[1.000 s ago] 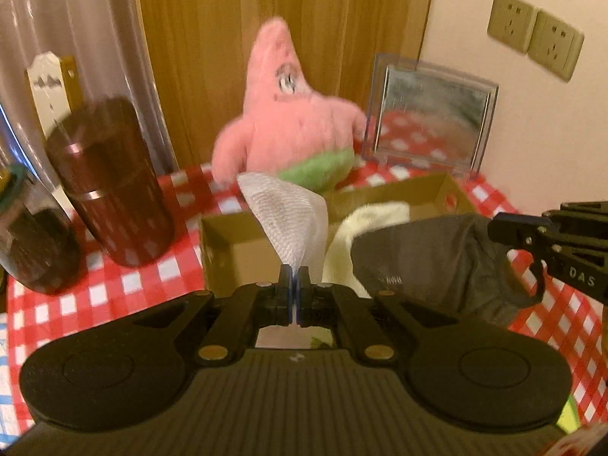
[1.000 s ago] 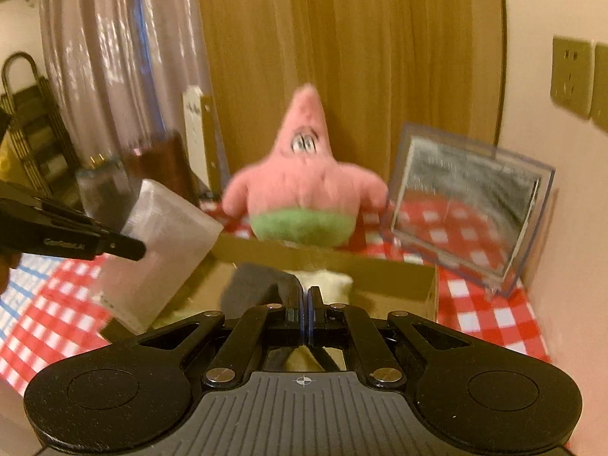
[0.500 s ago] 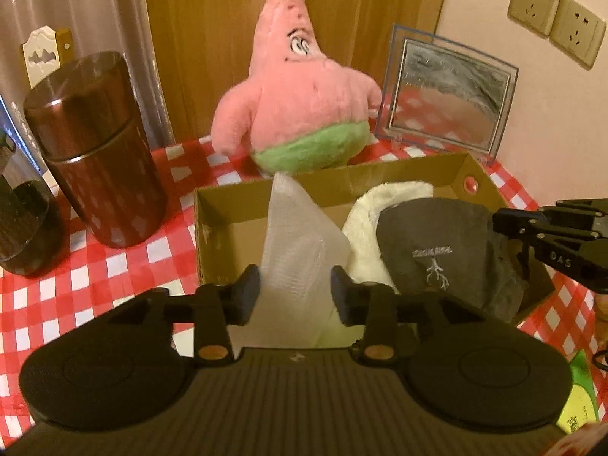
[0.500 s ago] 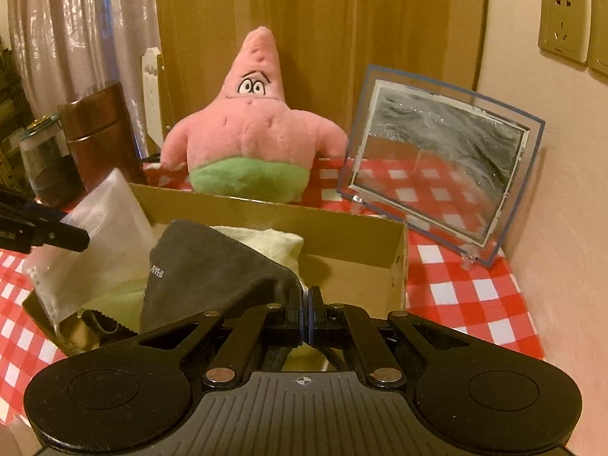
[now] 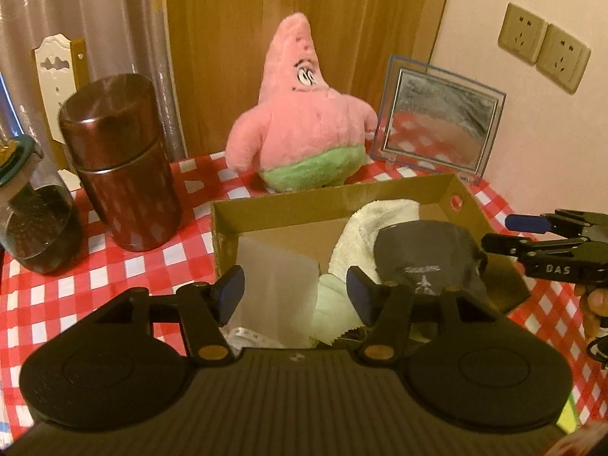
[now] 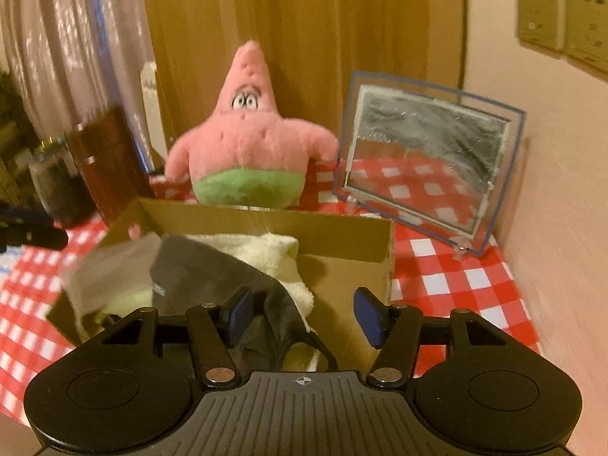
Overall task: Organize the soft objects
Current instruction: 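Open the right gripper to release the black mask into the box, then move both grippers back from the box toward the remaining pile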
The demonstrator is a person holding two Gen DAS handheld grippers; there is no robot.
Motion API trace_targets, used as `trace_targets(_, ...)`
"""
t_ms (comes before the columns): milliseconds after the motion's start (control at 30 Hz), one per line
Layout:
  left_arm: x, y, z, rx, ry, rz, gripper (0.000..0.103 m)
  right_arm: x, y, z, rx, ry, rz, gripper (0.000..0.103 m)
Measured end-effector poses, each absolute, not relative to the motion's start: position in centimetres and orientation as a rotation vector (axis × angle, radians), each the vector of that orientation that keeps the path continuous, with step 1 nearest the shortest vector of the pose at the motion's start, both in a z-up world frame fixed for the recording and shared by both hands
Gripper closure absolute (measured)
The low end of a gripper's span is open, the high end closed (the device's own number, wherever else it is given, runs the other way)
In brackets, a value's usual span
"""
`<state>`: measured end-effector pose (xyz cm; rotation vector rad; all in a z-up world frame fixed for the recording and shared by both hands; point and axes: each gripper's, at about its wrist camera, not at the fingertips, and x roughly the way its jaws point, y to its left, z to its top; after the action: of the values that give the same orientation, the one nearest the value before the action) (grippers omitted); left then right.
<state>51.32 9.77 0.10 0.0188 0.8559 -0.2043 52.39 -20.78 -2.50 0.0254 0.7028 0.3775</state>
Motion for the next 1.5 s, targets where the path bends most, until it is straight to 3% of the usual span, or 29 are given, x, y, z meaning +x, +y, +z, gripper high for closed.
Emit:
trace_targets(733, 31.2, 9.2, 10.3, -0.065, 0.691, -0.106, 0.041, 31.8, -21.3, 7.0, 0.098, 0.596, 0.503, 0.040)
trace_targets(1167, 19.5, 8.4, 8.6, -0.186, 0.660, -0.022, 0.038, 22.2, -23.1, 5.5, 0.121, 0.635, 0.475, 0.039)
trace_targets(1500, 15.4, 7.7, 6.0, -0.187, 0.717, 0.050, 0.035, 19.5, -22.9, 5.0, 0.103, 0.652, 0.481, 0.039)
